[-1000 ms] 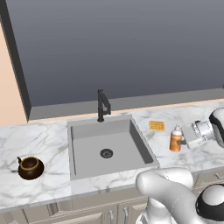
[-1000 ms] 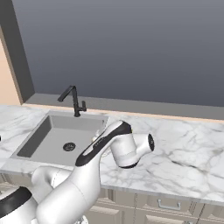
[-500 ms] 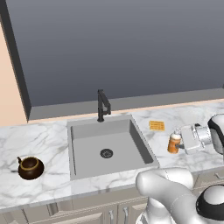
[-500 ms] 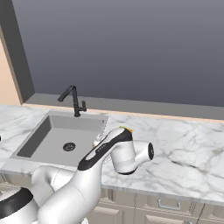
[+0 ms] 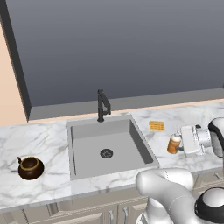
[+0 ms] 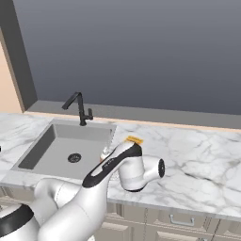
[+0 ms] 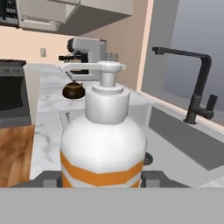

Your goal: Open the cabinet. Pick the soap dispenser and place it next to the sink. Then close the cabinet.

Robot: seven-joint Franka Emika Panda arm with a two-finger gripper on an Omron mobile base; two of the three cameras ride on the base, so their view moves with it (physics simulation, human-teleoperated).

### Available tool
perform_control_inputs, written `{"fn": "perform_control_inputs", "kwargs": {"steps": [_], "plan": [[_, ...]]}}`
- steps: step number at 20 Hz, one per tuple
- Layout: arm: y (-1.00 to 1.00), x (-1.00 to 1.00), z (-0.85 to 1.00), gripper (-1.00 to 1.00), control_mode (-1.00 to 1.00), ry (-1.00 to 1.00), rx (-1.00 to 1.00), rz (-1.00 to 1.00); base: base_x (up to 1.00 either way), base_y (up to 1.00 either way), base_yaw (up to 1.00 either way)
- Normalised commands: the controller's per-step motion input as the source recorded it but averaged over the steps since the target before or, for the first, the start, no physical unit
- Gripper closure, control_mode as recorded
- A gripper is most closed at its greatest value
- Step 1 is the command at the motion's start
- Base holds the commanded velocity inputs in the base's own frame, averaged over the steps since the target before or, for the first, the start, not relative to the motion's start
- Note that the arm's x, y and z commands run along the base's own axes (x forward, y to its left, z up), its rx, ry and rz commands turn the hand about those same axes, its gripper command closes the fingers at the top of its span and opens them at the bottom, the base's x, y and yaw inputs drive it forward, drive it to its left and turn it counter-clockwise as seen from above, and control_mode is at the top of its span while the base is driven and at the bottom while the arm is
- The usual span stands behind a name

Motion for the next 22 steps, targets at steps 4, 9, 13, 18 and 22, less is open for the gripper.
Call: {"fn": "perform_control_inputs", "kwargs": {"steps": [4,9,13,18,22], "plan": [[0.0,0.06,0.0,1.0,-1.0,0.0,-0.11,0.0,0.0,0.0,0.0],[0.0,0.08,-0.04,1.0,-1.0,0.0,-0.08,0.0,0.0,0.0,0.0],[0.0,0.15,-0.28,1.0,-1.0,0.0,-0.03,0.0,0.0,0.0,0.0],[0.0,0.28,-0.26,1.0,-1.0,0.07,0.0,0.0,0.0,0.0,0.0],[0.0,0.33,-0.25,1.0,-1.0,0.12,0.0,0.0,0.0,0.0,0.0]]}}
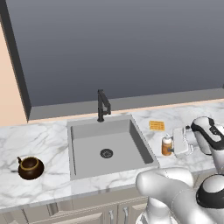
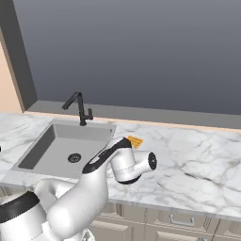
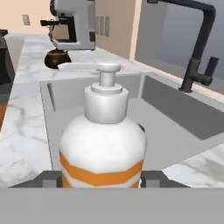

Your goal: Open the cabinet. Pick the soap dispenser and place it next to the sink. Then close the cabinet.

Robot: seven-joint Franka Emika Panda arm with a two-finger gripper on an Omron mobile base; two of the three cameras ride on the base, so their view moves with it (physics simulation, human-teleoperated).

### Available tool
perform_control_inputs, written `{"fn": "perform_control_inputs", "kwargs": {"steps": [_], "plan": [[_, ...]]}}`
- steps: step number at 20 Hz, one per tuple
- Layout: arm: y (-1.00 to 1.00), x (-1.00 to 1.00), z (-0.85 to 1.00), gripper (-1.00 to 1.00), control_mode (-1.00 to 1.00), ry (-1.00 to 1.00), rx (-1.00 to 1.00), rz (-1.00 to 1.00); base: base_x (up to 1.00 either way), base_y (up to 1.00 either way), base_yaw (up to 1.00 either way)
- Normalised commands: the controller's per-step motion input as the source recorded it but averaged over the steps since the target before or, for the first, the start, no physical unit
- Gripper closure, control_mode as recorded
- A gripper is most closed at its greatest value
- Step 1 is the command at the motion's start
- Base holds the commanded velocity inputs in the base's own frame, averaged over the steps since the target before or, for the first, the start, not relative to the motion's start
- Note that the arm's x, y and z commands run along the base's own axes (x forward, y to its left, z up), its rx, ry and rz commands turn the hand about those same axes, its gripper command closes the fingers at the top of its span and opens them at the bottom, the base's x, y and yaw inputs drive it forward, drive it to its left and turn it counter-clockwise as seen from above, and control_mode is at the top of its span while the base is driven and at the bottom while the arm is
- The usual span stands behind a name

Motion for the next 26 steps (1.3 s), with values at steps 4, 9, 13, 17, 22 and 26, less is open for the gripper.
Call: {"fn": "perform_control_inputs", "kwargs": {"steps": [4,9,13,17,22,26], "plan": [[0.0,0.39,-0.44,1.0,-1.0,0.18,0.0,0.0,0.0,0.0,0.0],[-0.09,0.14,-0.13,1.0,-1.0,0.06,0.0,0.0,0.0,0.0,0.0],[-0.25,0.0,0.0,1.0,-1.0,0.0,0.03,0.0,0.0,0.0,0.0],[-0.04,0.04,-0.18,1.0,-1.0,-0.04,0.02,0.0,0.0,0.0,0.0],[0.0,0.16,-0.31,1.0,-1.0,-0.08,0.02,0.0,0.0,0.0,0.0],[0.0,0.12,-0.23,1.0,-1.0,-0.11,0.02,0.0,0.0,0.0,0.0]]}}
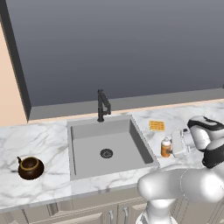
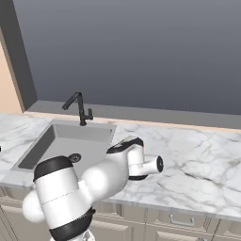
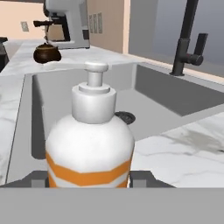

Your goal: Open the cabinet. Pick the soap dispenser and place it next to the sink. Then close the cabinet.

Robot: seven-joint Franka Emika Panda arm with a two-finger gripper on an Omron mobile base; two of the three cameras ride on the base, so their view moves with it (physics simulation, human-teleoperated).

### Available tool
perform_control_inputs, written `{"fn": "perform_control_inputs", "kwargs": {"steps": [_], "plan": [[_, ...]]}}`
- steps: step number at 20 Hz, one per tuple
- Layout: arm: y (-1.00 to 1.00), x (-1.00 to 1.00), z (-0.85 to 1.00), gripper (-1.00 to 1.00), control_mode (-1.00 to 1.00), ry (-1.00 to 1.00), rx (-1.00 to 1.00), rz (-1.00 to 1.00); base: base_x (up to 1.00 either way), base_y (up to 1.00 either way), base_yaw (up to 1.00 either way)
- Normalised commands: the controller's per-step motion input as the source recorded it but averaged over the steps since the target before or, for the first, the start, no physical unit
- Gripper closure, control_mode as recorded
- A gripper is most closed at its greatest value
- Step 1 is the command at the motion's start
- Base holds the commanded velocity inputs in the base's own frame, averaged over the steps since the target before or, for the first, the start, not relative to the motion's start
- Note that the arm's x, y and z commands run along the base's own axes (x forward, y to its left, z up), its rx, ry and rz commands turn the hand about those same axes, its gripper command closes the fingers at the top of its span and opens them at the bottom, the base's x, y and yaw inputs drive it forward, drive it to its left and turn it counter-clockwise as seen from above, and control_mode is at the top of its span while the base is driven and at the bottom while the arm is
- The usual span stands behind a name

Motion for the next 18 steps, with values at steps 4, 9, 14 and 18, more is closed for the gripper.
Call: {"fn": "perform_control_inputs", "kwargs": {"steps": [4,9,14,18], "plan": [[-0.02,0.06,-0.29,1.0,-1.0,-0.04,0.04,0.0,0.0,0.0,0.0],[0.0,0.0,-0.19,1.0,-1.0,0.0,0.01,0.0,0.0,0.0,0.0],[0.0,0.0,-0.15,1.0,-1.0,0.0,0.0,0.0,0.0,0.0,0.0],[0.0,0.0,0.0,1.0,-1.0,0.0,0.0,0.0,0.0,0.0,0.0]]}}
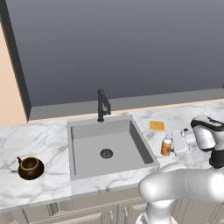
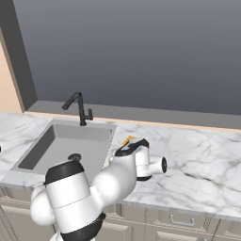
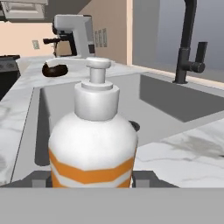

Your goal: Open the cabinet. Pick the soap dispenser and place it next to the sink. Then close the cabinet.

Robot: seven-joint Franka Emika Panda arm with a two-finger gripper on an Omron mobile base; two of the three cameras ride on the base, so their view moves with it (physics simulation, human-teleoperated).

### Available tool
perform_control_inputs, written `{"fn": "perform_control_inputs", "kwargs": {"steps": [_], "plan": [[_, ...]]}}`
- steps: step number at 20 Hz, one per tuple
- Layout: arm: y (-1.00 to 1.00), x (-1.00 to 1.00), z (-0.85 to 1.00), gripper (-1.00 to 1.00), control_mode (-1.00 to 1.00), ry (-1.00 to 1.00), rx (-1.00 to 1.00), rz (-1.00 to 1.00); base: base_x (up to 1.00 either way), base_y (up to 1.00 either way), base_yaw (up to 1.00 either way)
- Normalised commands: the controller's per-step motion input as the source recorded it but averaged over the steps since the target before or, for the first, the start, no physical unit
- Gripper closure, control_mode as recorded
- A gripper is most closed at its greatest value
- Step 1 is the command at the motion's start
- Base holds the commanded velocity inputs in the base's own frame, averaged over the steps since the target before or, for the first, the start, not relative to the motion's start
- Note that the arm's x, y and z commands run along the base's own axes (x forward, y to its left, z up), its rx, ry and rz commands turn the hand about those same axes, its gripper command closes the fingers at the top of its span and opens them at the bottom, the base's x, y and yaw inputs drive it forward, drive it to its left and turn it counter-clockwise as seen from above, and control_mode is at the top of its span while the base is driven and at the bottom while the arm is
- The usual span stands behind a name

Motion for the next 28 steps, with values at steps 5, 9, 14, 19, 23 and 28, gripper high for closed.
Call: {"fn": "perform_control_inputs", "kwargs": {"steps": [5,9,14,19,23,28], "plan": [[0.0,0.0,0.0,-1.0,-1.0,0.0,0.0,0.0,0.0,0.0,0.0],[0.0,0.0,0.0,-1.0,-1.0,0.0,0.0,0.0,0.0,0.0,0.0],[0.0,0.0,-0.02,-1.0,-1.0,0.0,0.0,0.0,0.0,0.0,0.0],[0.0,-0.03,-0.01,-1.0,-1.0,0.0,0.0,0.0,0.0,0.0,0.0],[0.0,-0.42,0.0,-1.0,-1.0,0.0,0.0,0.01,0.0,0.0,0.0],[0.0,-0.34,0.0,-1.0,-1.0,0.0,0.0,0.05,0.0,0.0,0.0]]}}
